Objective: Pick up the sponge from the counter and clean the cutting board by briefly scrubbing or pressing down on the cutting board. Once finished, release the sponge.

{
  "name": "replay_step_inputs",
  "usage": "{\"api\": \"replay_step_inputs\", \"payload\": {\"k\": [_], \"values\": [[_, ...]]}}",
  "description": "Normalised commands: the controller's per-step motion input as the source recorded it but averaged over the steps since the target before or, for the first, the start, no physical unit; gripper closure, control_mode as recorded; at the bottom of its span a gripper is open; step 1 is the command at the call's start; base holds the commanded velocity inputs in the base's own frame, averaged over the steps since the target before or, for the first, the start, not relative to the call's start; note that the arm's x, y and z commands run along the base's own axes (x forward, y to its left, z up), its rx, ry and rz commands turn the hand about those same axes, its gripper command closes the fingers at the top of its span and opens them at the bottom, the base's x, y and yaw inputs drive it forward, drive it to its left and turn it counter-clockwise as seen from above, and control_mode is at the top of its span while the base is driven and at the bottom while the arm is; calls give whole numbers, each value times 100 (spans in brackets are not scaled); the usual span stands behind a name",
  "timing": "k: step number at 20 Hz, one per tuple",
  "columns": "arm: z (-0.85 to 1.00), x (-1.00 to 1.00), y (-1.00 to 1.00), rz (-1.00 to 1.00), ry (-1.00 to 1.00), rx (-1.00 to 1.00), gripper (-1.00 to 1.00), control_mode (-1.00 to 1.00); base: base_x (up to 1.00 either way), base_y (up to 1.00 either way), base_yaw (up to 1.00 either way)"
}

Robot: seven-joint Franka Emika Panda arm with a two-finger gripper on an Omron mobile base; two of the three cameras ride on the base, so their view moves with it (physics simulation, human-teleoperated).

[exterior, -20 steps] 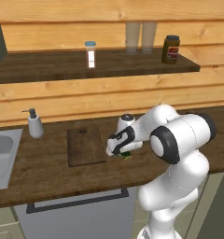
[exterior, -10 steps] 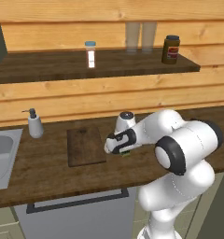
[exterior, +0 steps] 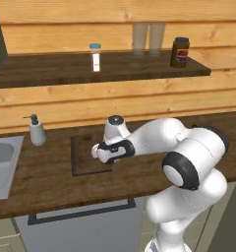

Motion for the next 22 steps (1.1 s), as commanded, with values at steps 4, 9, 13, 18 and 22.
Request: {"api": "replay_step_inputs", "payload": {"k": [4, 9, 13, 18, 22], "values": [[-4, 6, 78, -11, -7, 0, 100, -100, 0, 0, 0], [0, 1, 32, -20, 0, 2, 100, -100, 0, 0, 0], [0, 17, 21, -22, 0, 5, 100, -100, 0, 0, 0], [0, 11, 36, -20, 0, 1, 100, -100, 0, 0, 0], [0, 0, 42, -16, 0, 0, 100, -100, 0, 0, 0]]}}
